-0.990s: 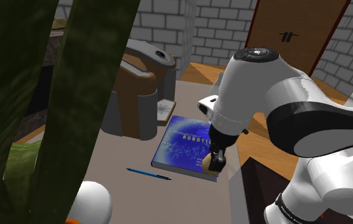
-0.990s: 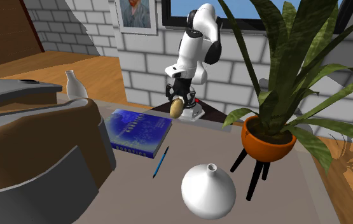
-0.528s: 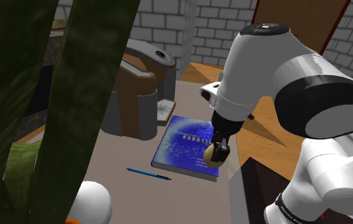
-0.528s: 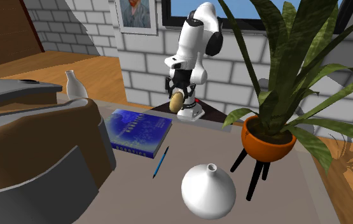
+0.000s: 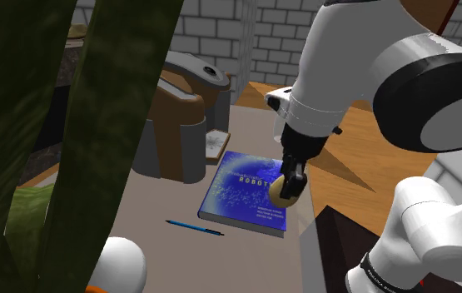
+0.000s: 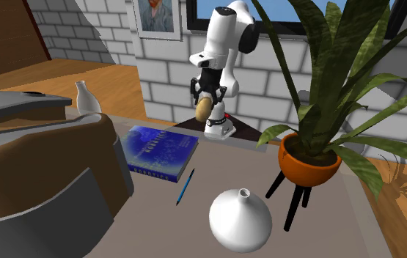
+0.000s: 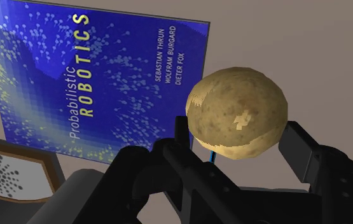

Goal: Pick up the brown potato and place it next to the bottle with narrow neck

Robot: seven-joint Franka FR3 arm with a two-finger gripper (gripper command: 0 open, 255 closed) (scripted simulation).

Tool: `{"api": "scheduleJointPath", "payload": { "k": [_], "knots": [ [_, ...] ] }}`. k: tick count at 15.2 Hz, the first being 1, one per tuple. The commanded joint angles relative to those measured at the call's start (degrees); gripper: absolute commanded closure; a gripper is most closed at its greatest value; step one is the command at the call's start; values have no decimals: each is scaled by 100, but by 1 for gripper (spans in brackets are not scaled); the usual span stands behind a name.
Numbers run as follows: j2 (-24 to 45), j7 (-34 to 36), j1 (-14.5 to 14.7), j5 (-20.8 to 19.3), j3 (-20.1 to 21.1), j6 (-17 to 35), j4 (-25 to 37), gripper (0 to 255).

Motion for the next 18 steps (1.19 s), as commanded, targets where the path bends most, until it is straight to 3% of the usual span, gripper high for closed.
{"api": "scheduleJointPath", "payload": {
  "k": [1,18],
  "knots": [
    [21,-18,-14,-17,-18,-145,166,255],
    [335,-154,-138,-156,-130,-1341,1685,255]
  ]
}}
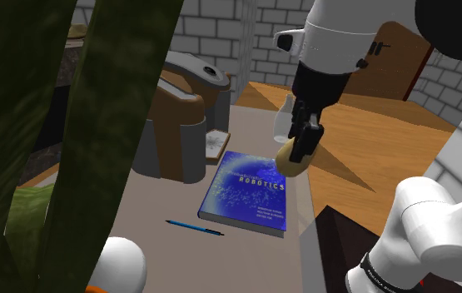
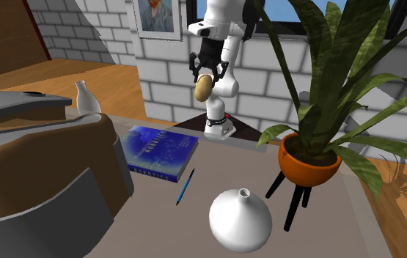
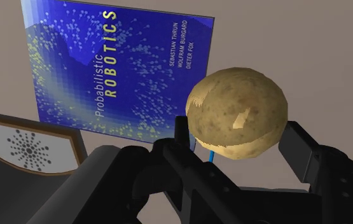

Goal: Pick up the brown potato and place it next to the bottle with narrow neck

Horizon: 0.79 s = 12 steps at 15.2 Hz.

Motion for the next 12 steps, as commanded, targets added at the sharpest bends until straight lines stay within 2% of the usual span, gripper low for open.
{"api": "scheduleJointPath", "payload": {
  "k": [1,3,12],
  "knots": [
    [52,-12,-15,-15,-6,-137,189,255],
    [97,-23,-27,-28,-12,-245,342,255],
    [173,-1229,-337,-639,-1096,106,177,255]
  ]
}}
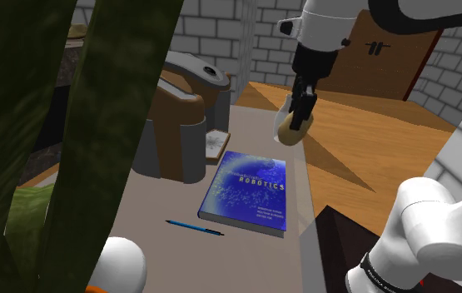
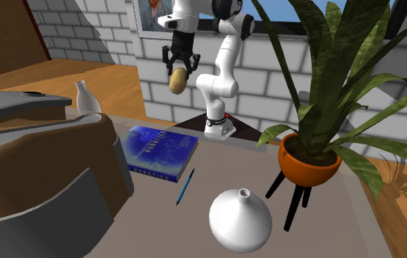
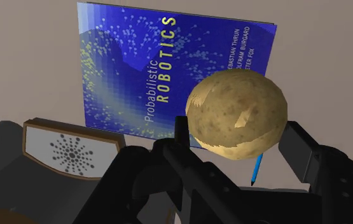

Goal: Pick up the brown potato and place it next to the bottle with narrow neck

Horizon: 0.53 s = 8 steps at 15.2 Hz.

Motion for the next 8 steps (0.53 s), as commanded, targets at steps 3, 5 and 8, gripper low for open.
{"api": "scheduleJointPath", "payload": {
  "k": [3,5,8],
  "knots": [
    [180,-510,-150,-248,-449,169,85,255],
    [302,-767,-225,-360,-677,263,155,255],
    [530,-1149,-333,-505,-1013,407,307,255]
  ]
}}
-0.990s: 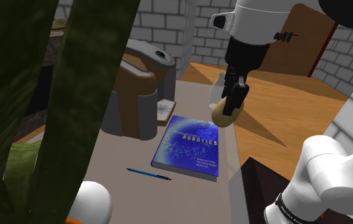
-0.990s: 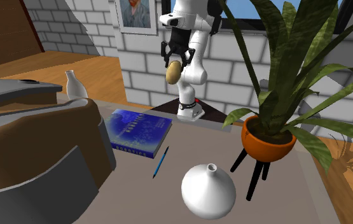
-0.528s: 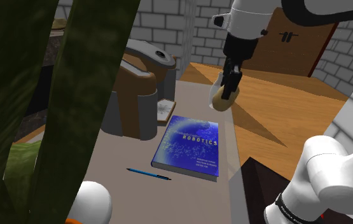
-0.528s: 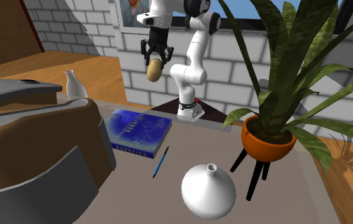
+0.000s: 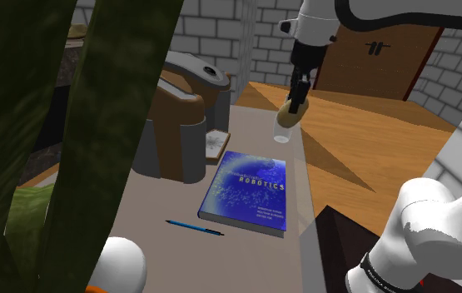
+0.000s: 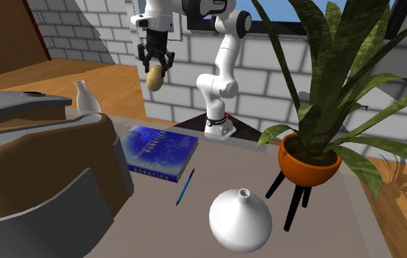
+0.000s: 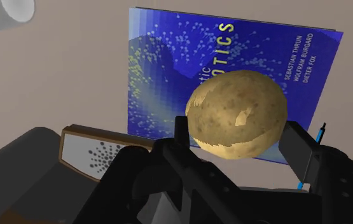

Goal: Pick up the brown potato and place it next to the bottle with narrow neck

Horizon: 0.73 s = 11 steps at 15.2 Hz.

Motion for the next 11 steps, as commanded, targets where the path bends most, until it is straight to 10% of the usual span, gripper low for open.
{"api": "scheduleJointPath", "payload": {
  "k": [1,11],
  "knots": [
    [193,-267,-69,-92,-229,93,148,255],
    [1368,-1561,-342,-223,-1323,514,1149,255]
  ]
}}
